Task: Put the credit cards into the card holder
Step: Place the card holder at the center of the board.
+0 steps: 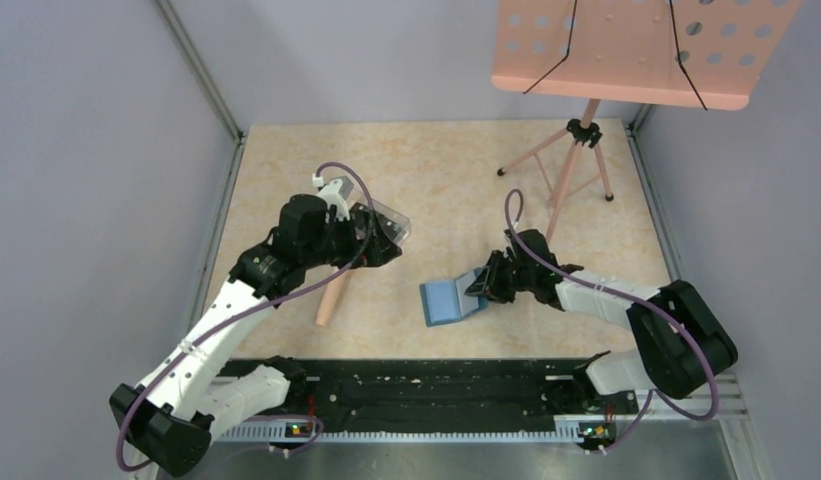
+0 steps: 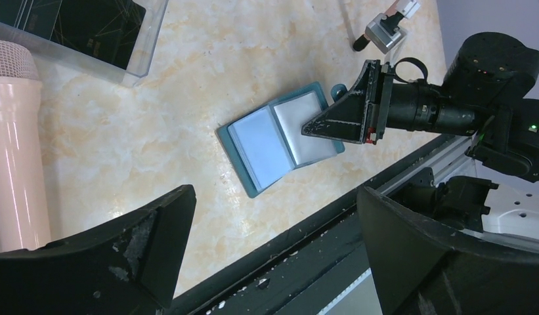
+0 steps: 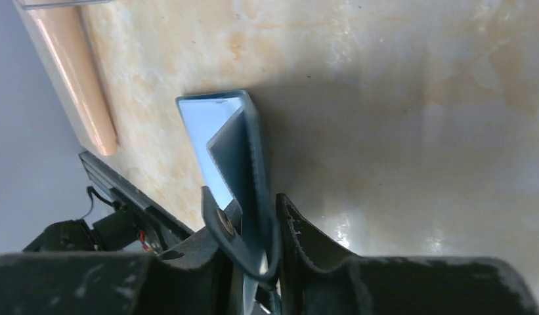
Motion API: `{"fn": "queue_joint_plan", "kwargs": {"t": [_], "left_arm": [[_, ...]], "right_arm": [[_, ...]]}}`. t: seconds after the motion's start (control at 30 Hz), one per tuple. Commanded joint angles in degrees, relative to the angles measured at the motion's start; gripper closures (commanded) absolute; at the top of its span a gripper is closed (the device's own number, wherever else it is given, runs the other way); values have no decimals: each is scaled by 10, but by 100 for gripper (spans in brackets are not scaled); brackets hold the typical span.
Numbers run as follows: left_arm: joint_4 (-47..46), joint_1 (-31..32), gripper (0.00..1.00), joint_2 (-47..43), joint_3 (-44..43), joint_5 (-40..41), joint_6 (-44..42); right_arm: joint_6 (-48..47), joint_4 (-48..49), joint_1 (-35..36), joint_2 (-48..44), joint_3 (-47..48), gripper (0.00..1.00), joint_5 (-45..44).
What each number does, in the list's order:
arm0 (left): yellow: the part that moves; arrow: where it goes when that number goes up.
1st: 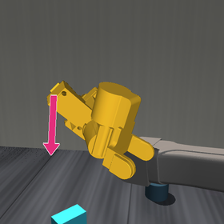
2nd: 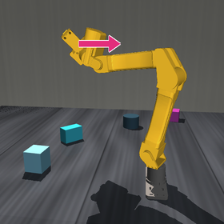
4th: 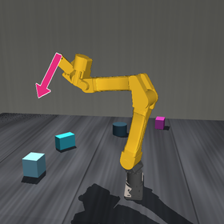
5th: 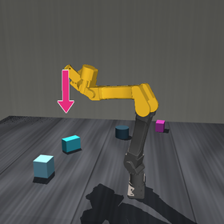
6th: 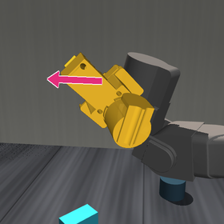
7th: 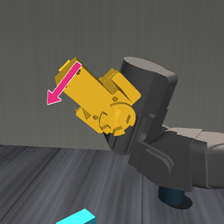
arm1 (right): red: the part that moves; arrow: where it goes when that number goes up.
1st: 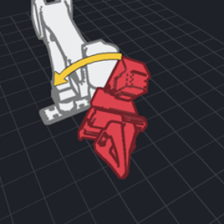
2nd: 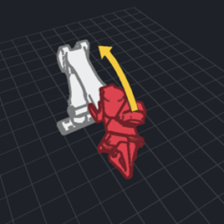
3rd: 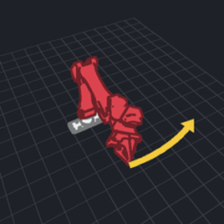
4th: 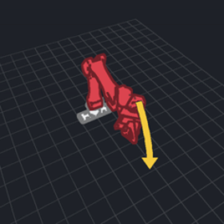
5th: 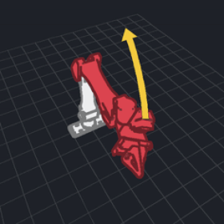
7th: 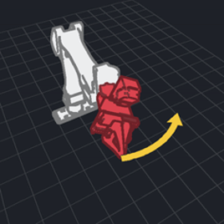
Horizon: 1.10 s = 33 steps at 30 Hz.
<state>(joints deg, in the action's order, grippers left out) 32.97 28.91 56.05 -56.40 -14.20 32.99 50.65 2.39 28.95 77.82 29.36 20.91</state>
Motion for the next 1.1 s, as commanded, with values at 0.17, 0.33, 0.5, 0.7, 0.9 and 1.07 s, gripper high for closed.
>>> {"fn": "queue_joint_plan", "kwargs": {"t": [0.17,0.33,0.5,0.7,0.9,1.07], "left_arm": [[-43,-2,2,-7,17,-52,-26],[-35,-2,2,-6,19,-60,-36],[-8,-2,2,5,14,-51,-47],[9,-2,3,19,16,-49,-55],[25,2,8,50,31,-105,-54],[14,19,9,53,53,-105,-33]], "right_arm": [[-25,-140,-4,18,40,23,-11],[-61,-225,-3,-26,78,12,-58],[-102,-336,-4,-66,129,9,-126],[-151,-391,-3,-110,169,20,-114],[-155,-321,2,-60,195,45,23],[-149,-248,22,8,203,80,73]]}}
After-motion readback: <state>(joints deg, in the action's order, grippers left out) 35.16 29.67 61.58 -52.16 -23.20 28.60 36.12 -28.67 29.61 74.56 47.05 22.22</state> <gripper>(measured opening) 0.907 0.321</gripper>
